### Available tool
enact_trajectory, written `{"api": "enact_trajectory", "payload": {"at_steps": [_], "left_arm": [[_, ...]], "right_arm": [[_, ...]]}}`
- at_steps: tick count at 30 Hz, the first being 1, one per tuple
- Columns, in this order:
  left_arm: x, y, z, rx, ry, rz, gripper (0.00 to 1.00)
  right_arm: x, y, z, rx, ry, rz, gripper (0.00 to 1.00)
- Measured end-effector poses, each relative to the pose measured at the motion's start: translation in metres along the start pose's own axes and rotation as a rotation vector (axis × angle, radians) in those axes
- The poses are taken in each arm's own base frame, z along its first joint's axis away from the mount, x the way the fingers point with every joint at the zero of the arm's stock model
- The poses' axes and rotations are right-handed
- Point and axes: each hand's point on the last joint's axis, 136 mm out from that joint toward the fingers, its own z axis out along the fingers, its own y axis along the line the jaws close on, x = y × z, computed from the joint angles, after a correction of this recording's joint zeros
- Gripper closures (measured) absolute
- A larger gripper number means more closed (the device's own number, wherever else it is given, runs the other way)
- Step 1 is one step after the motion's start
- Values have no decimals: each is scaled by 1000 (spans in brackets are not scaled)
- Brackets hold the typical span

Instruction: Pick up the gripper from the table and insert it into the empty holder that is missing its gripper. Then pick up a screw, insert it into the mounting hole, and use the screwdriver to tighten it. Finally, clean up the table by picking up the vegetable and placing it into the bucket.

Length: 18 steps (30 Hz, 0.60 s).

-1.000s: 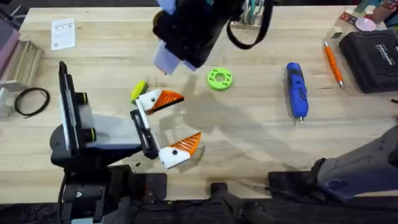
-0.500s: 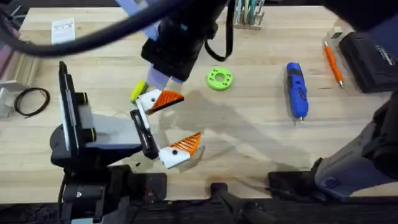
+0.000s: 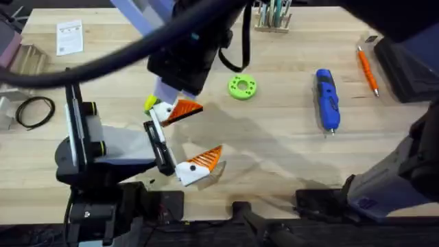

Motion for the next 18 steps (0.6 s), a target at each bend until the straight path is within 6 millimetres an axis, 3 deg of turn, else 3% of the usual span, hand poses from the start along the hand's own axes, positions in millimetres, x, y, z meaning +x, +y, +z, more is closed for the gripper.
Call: {"api": "enact_trajectory", "payload": {"at_steps": [18], "left_arm": [[0,0,0,0,0,0,15]], "right_arm": [[4,3,12,-14,41,-7,995]]}}
